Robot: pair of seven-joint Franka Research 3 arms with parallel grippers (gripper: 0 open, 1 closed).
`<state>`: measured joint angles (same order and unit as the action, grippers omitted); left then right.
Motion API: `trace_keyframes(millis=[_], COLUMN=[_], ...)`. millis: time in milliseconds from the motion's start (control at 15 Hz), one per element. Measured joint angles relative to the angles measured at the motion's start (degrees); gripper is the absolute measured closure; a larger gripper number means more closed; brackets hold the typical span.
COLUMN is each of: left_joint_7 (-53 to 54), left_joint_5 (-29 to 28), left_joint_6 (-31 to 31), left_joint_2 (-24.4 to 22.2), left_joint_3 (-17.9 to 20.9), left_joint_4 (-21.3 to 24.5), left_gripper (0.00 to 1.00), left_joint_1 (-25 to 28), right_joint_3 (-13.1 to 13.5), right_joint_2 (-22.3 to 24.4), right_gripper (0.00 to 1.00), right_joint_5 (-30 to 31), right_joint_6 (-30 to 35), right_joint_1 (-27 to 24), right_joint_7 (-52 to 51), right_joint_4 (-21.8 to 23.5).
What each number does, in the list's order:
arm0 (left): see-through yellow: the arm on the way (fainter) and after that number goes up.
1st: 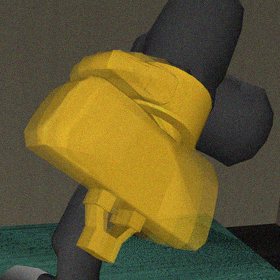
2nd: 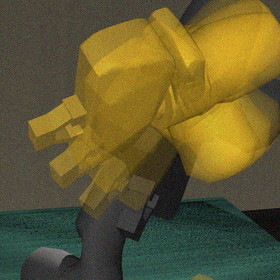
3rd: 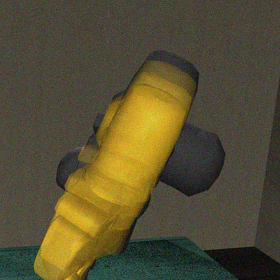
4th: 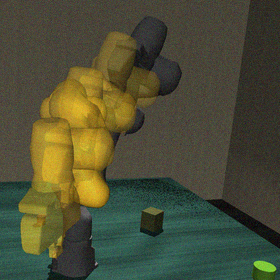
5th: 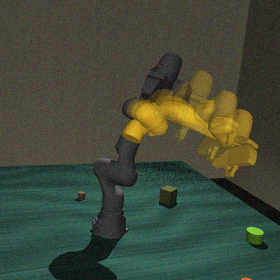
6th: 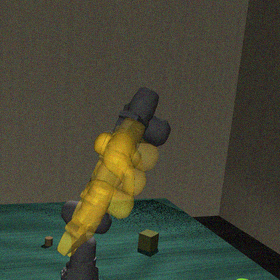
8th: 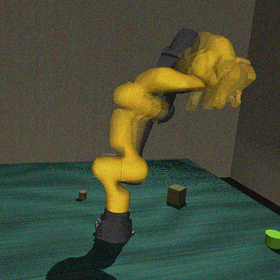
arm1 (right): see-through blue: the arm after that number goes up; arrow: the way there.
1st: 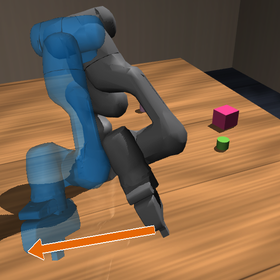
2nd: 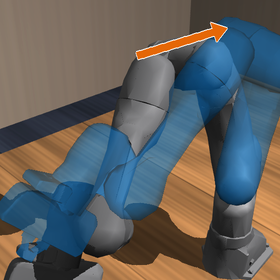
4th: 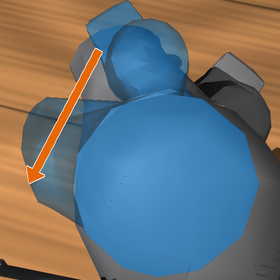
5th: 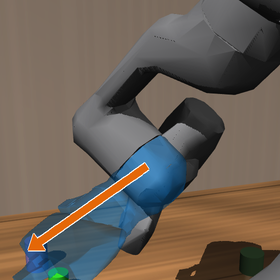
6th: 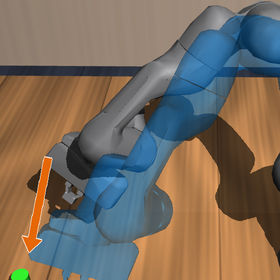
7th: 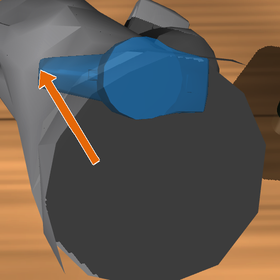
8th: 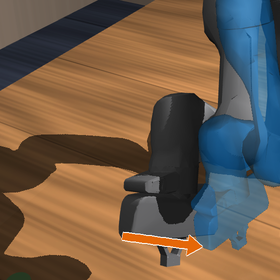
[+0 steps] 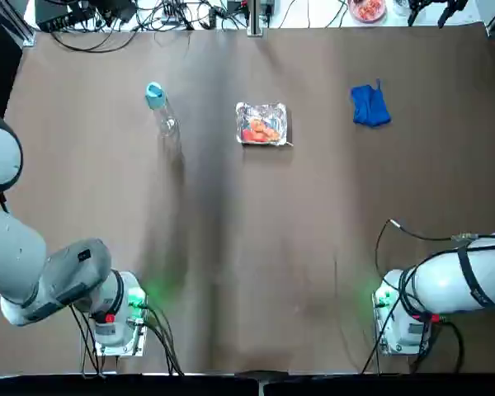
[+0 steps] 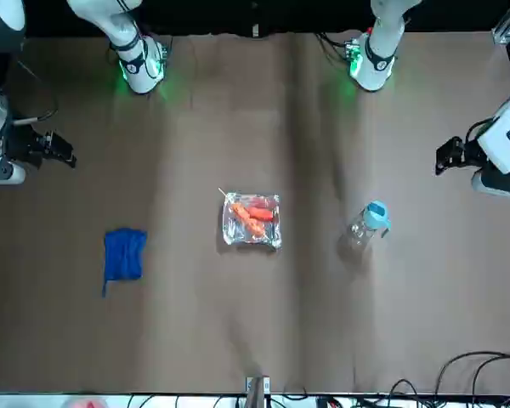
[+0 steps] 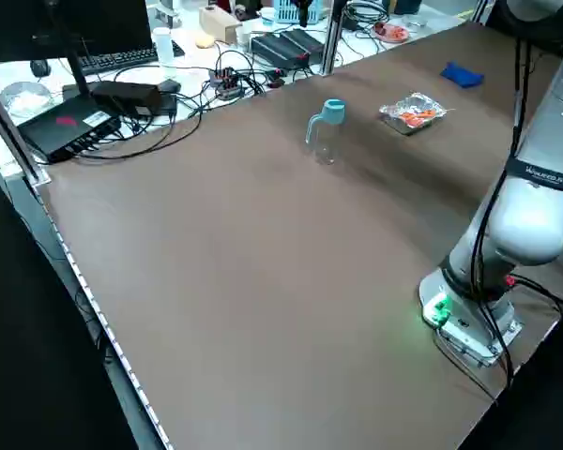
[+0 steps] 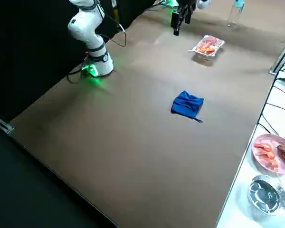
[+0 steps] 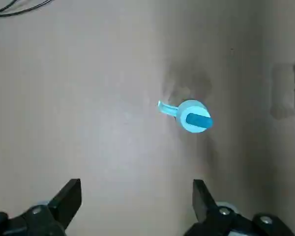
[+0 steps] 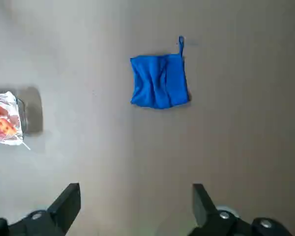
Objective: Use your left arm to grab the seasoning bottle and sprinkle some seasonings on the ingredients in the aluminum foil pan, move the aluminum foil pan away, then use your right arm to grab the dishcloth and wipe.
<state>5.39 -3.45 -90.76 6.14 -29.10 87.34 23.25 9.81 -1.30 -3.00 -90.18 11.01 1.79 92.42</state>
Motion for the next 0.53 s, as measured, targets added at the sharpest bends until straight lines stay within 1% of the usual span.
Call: trace_keyframes(millis=[533], left_joint_7=[-1.46], left_joint_5=[0.01], left_joint_6=[0.04], left_joint_2=[0.03], left_joint_3=[0.11], left_joint_4=[0.37], left_gripper=[0.00], left_joint_1=[1.36], right_joint_3=[-0.18], right_joint_2=[0.00], right_gripper=[0.00], right_joint_5=[-0.04], right_joint_6=[0.13], right_joint_1=[0.02], right_joint_7=[-0.01], right_joint_4=[0.00])
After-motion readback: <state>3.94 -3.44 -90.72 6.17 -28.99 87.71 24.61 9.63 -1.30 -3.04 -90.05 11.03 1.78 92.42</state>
